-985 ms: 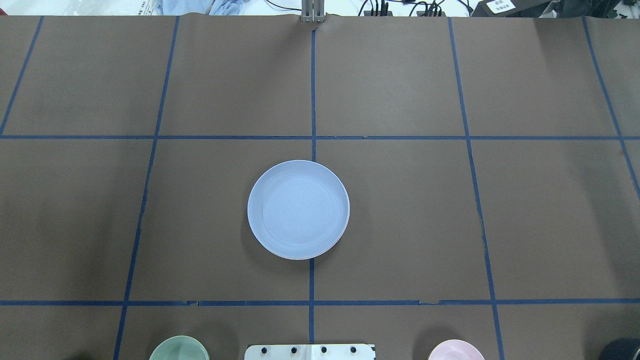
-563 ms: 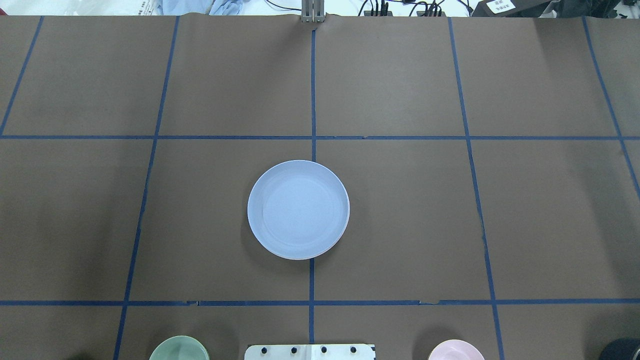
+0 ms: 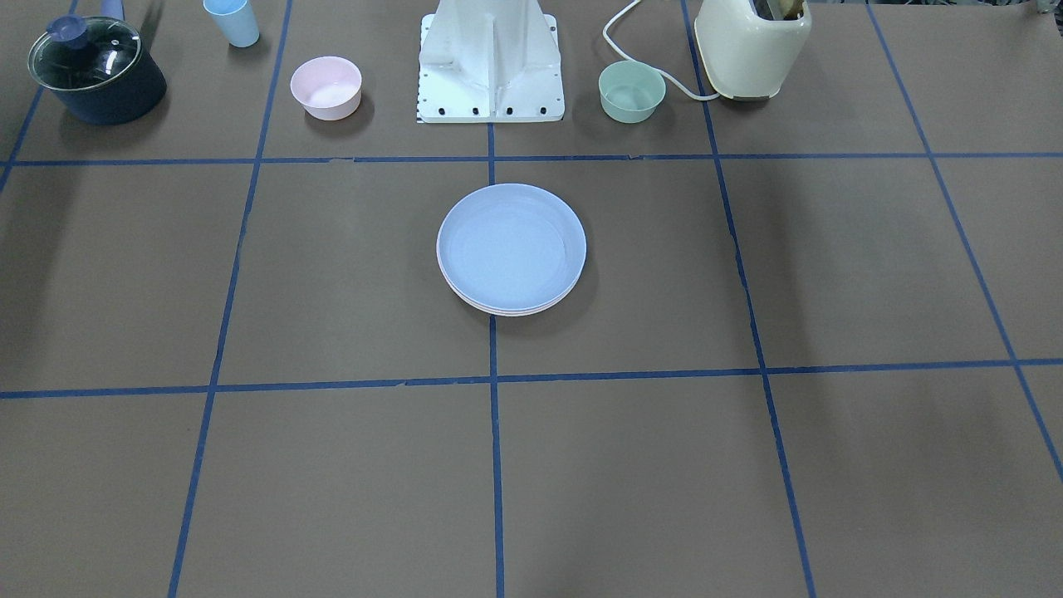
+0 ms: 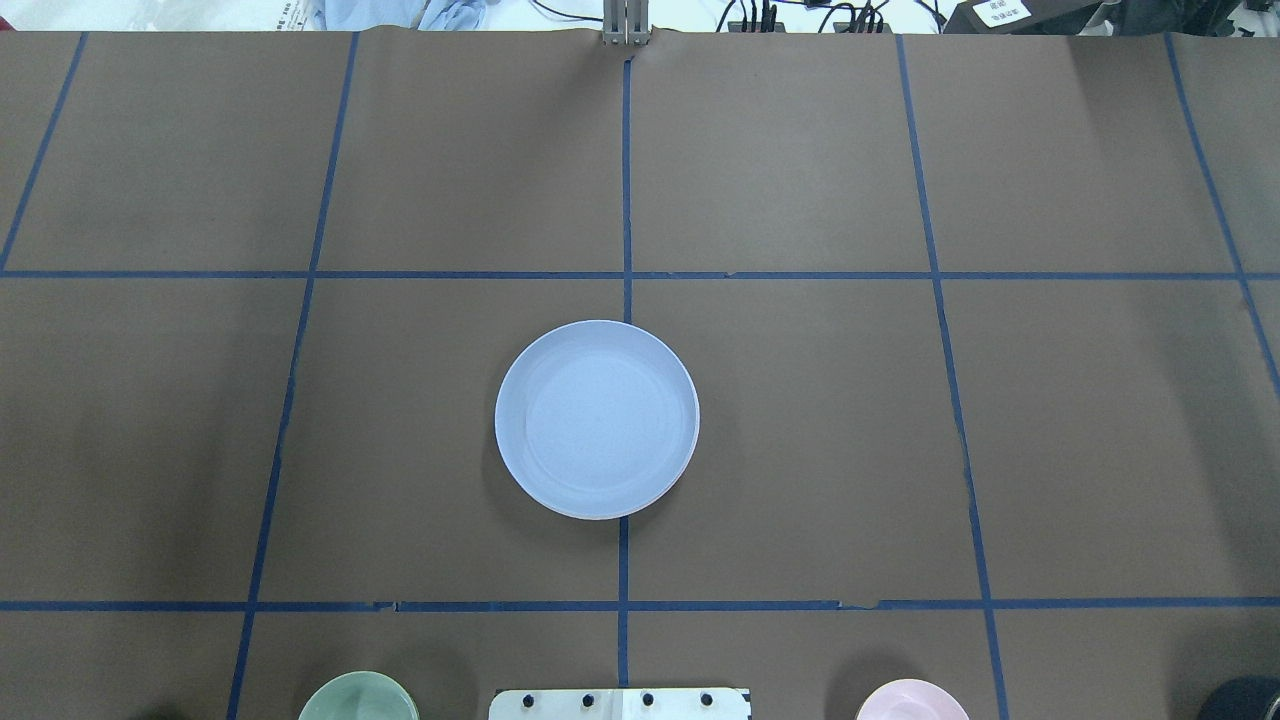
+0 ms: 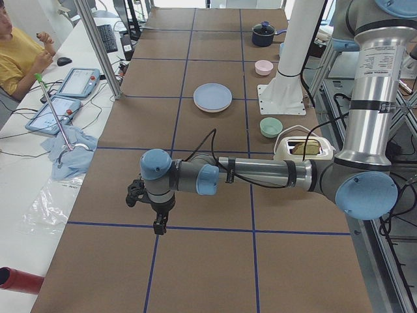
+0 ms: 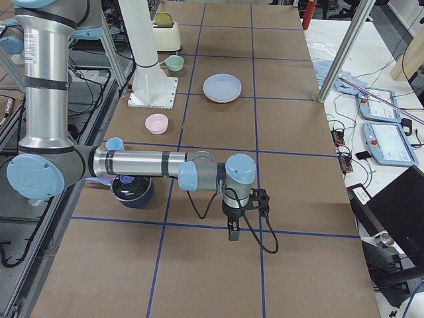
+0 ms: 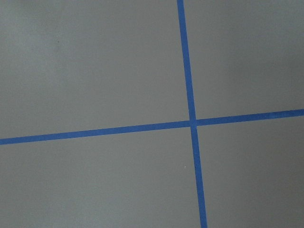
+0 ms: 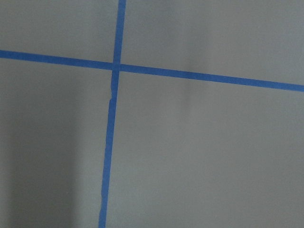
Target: Stack three plates with pink and blue
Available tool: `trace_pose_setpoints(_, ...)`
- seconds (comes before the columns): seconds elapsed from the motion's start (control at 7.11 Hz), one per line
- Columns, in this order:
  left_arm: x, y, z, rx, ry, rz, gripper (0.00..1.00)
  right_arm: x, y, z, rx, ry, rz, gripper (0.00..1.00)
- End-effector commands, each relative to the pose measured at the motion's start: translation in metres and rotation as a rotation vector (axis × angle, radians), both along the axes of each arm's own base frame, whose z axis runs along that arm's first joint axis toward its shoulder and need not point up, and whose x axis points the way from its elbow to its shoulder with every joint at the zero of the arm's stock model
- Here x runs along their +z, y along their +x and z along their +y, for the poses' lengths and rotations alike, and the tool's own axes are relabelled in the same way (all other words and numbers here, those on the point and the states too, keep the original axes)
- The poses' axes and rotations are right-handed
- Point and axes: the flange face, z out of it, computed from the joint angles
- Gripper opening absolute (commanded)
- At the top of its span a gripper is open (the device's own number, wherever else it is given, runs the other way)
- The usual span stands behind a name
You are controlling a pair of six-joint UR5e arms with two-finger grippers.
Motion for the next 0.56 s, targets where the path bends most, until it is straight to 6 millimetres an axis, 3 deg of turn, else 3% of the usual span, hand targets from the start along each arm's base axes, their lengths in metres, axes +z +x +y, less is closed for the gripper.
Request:
trace_pose_setpoints(0.0,0.0018,-0.0006,0.0014,-0.001,-0.003,0.0,1.0,0.002,0.0001,0.0023,0.001,-0.004,0.0,1.0)
trace_pose_setpoints(0.42,0.0034,0.0002,0.0028,0.001,-0.006,0.0,1.0,0.0048,0.0003,0.006,-0.001,-0.009,0.0,1.0)
